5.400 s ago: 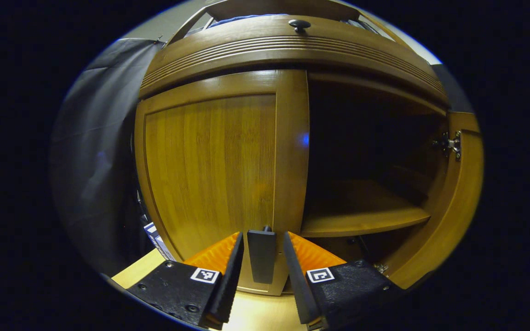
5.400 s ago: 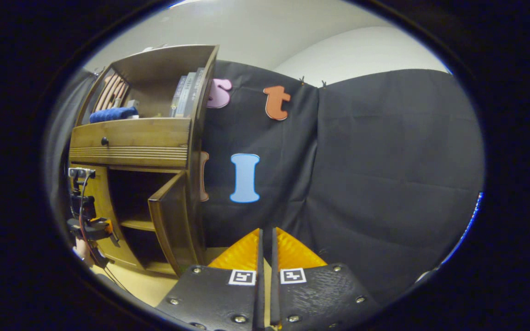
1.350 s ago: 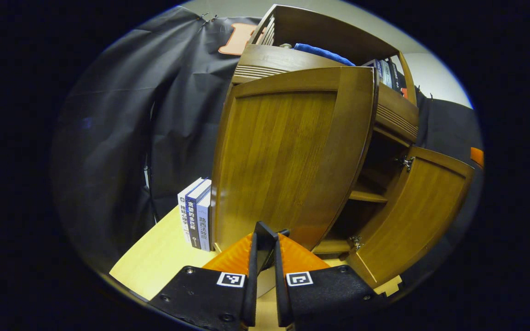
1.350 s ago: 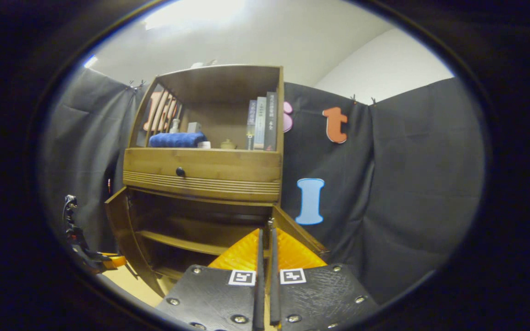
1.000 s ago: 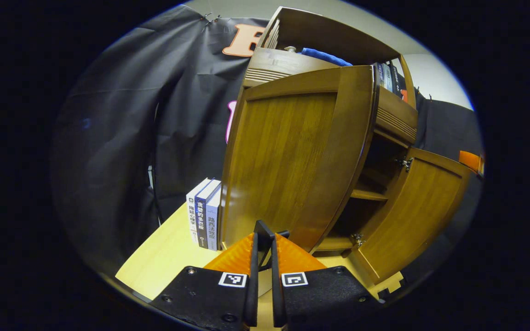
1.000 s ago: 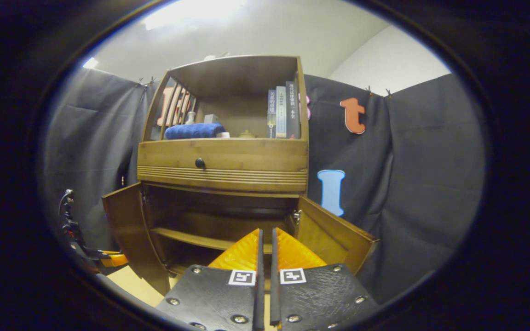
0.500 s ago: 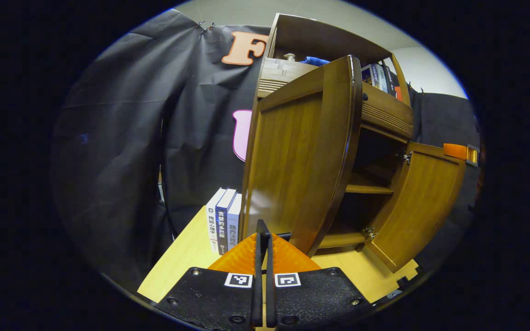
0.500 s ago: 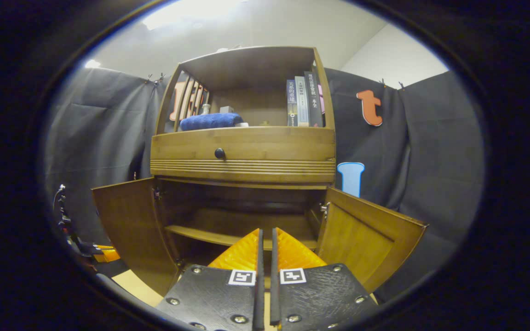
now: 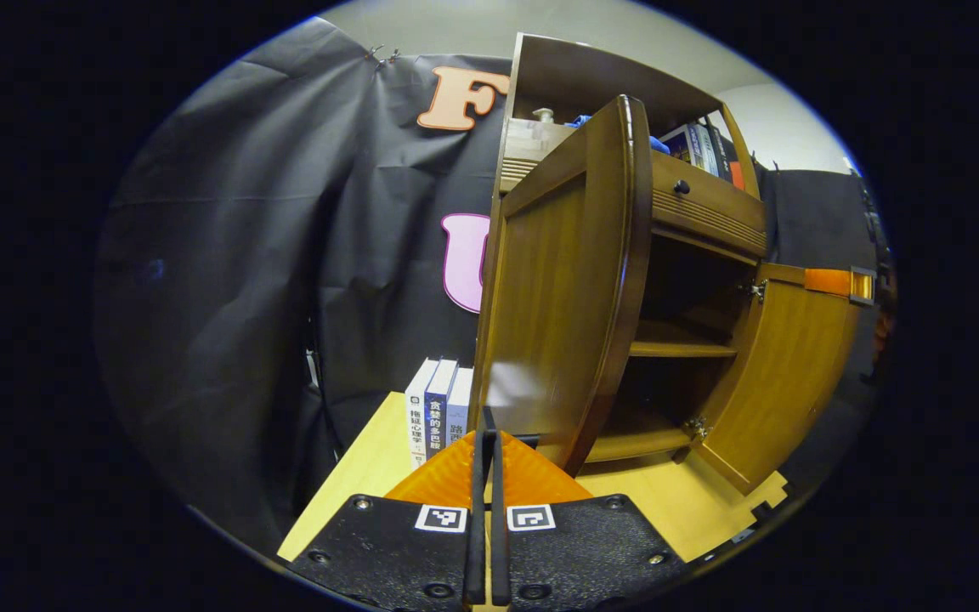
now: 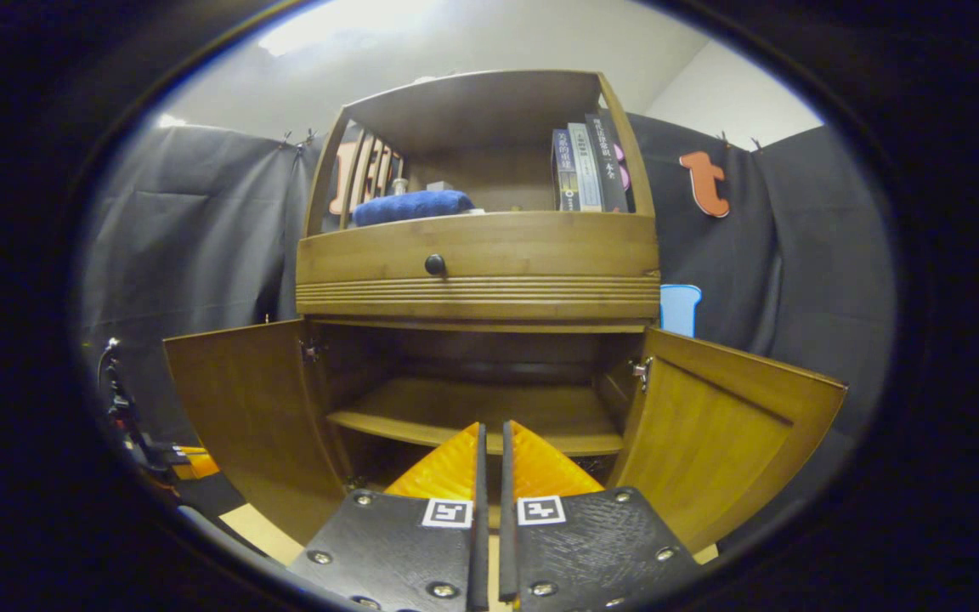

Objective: Open the right door of the double-door shoe cabinet with the right hand, and open the left door with the left hand.

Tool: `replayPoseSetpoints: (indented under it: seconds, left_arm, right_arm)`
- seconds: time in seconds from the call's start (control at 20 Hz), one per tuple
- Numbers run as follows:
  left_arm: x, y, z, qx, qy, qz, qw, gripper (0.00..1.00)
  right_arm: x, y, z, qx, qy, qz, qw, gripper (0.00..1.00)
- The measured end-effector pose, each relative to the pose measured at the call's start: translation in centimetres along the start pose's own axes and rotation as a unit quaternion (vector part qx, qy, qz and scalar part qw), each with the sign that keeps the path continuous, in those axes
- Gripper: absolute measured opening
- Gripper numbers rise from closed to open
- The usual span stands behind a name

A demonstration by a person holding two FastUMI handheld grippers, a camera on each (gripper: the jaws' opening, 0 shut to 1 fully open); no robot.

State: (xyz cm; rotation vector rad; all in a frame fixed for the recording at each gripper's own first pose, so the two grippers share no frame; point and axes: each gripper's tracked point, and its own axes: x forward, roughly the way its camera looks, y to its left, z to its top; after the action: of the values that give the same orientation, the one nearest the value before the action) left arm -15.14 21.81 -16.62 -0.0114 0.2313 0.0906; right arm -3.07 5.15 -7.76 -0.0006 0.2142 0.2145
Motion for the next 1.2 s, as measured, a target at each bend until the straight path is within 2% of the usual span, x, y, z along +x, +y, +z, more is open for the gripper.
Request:
replayPoseSetpoints:
  seconds: [0.05, 0.1, 0.2, 0.35, 0.4, 0.55, 0.6, 0.65, 0.7, 0.95, 1.0, 1.05, 1.15, 1.2]
  left_arm:
    - [0.0, 0.6, 0.1, 0.002, -0.002, 0.002, 1.0, 0.03]
    - [0.0, 1.1, 0.2, 0.001, -0.004, 0.005, 1.0, 0.0]
    - [0.1, 2.0, 0.4, -0.012, -0.01, 0.013, 1.0, 0.03]
    - [0.1, 3.0, 0.4, -0.021, -0.014, 0.026, 0.999, 0.0]
    - [0.2, 3.4, 0.5, -0.02, -0.016, 0.03, 0.999, 0.03]
    - [0.2, 3.8, 0.6, -0.02, -0.018, 0.031, 0.999, 0.0]
    - [0.2, 3.8, 0.6, -0.02, -0.019, 0.031, 0.999, 0.03]
    - [0.2, 3.8, 0.6, -0.019, -0.019, 0.031, 0.999, 0.0]
    - [0.2, 3.9, 0.5, -0.015, -0.02, 0.03, 0.999, 0.03]
    - [0.0, 4.3, 0.7, -0.006, -0.016, 0.03, 0.999, 0.03]
    - [-0.1, 4.5, 0.9, -0.009, -0.017, 0.03, 0.999, 0.0]
    - [-0.4, 4.4, 1.1, -0.015, -0.019, 0.029, 0.999, 0.03]
    - [-1.1, 4.8, 2.2, -0.023, -0.031, 0.032, 0.999, 0.0]
    - [-1.5, 5.2, 2.9, -0.024, -0.038, 0.038, 0.998, 0.02]
  right_arm:
    - [0.1, 0.2, -0.3, -0.001, 0.003, 0.002, 1.0, 0.05]
    - [0.2, 0.4, -0.5, -0.003, 0.006, 0.002, 1.0, 0.05]
    - [0.3, 0.5, -0.8, -0.003, 0.008, 0.003, 1.0, 0.05]
    - [0.3, 0.9, -0.8, 0.0, 0.008, 0.004, 1.0, 0.05]
    - [0.4, 1.1, -0.8, -0.001, 0.008, 0.005, 1.0, 0.05]
    - [0.7, 1.4, -0.5, -0.005, 0.007, 0.009, 1.0, 0.05]
    - [0.8, 1.4, -0.5, -0.006, 0.007, 0.009, 1.0, 0.05]
    - [0.9, 1.5, -0.6, -0.006, 0.007, 0.009, 1.0, 0.05]
    - [1.1, 1.5, -0.6, -0.005, 0.008, 0.01, 1.0, 0.05]
    - [1.4, 1.6, -1.4, -0.001, 0.017, 0.012, 1.0, 0.05]
    - [1.5, 1.6, -1.6, 0.0, 0.018, 0.012, 1.0, 0.05]
    - [1.6, 1.5, -1.7, 0.002, 0.019, 0.013, 1.0, 0.05]
    - [1.6, 1.6, -1.6, 0.003, 0.018, 0.015, 1.0, 0.05]
    - [1.7, 1.6, -1.6, 0.003, 0.017, 0.016, 1.0, 0.05]
